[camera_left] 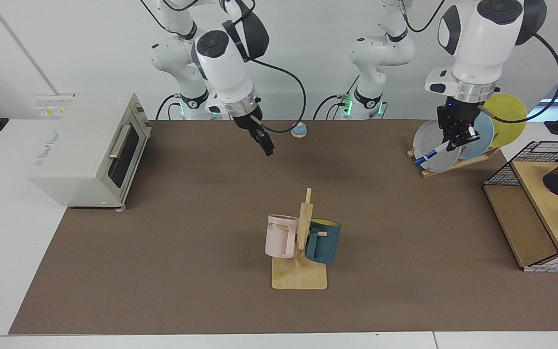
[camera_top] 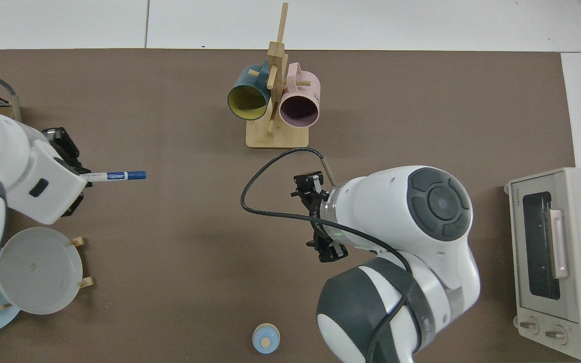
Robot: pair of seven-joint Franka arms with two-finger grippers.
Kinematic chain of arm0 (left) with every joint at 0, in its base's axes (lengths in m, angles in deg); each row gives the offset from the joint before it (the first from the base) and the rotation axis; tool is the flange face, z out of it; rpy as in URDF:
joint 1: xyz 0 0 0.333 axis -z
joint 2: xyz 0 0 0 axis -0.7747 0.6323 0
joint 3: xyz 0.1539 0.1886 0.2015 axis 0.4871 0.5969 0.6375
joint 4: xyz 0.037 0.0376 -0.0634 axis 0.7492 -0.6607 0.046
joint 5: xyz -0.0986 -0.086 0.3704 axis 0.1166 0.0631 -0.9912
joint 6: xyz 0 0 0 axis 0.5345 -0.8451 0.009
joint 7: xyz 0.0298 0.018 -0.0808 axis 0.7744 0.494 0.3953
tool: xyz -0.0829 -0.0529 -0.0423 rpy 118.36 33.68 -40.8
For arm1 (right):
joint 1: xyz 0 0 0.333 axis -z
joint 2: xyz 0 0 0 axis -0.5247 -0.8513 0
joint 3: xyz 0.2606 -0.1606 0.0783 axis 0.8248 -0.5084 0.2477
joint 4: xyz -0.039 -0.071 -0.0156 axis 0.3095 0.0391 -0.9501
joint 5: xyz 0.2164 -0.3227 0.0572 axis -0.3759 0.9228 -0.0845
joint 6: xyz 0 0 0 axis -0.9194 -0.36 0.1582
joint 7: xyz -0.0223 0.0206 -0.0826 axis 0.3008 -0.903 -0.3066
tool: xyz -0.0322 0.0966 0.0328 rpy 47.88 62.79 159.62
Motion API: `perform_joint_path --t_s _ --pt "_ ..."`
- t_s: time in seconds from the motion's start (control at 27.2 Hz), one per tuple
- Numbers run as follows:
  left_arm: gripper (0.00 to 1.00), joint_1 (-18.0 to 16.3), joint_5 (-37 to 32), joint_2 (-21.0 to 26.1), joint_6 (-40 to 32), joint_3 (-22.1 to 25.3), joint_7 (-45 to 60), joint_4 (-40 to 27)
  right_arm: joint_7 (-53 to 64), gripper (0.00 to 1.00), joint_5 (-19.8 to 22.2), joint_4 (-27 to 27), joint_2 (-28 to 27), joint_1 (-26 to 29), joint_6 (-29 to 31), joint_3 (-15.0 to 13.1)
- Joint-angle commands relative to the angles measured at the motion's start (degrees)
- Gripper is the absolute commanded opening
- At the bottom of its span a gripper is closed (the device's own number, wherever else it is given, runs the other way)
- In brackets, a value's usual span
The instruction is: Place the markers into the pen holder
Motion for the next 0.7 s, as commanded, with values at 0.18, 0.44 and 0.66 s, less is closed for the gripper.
perform_joint_path --t_s 0.18,0.44,0.66 --pt "0.0 0.31 -10.05 0.26 -1.74 11.12 -6.37 1.65 35.05 1.0 8.75 0.31 4.13 9.28 -6.89 0.55" --pt "0.0 0.22 -17.78 1.84 0.28 16.41 -12.19 4.29 69.95 1.0 15.26 0.13 4.66 14.99 -8.21 0.56" --pt "0.0 -1.27 -18.76 3.77 2.39 19.3 -14.03 6.57 74.64 1.0 15.62 -1.53 4.04 19.21 -7.24 0.64"
